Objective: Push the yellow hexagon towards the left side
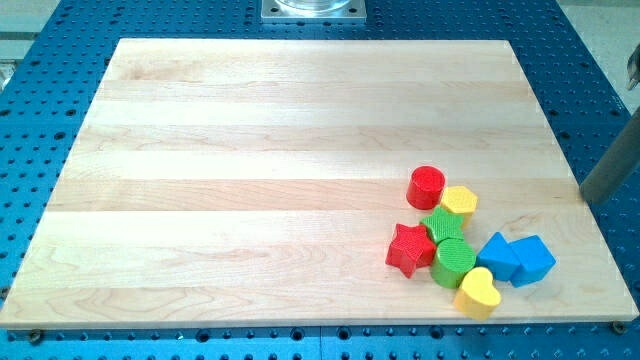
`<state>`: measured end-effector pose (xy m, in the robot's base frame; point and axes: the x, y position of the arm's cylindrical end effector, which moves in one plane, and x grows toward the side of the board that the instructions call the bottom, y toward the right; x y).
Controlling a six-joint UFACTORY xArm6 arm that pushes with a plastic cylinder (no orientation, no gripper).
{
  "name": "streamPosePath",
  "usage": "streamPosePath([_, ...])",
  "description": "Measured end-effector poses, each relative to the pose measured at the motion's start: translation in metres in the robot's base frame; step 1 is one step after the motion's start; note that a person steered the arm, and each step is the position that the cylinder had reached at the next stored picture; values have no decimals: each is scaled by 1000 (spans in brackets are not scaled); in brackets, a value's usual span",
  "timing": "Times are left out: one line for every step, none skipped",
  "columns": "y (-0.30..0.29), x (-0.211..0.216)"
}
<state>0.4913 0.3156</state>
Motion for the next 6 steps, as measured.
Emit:
streamPosePath([-55, 27])
streamPosePath([-86, 30])
streamPosePath([-123, 30])
streamPosePath([-152, 31])
streamPosePath([-152, 30])
streamPosePath([-152, 7])
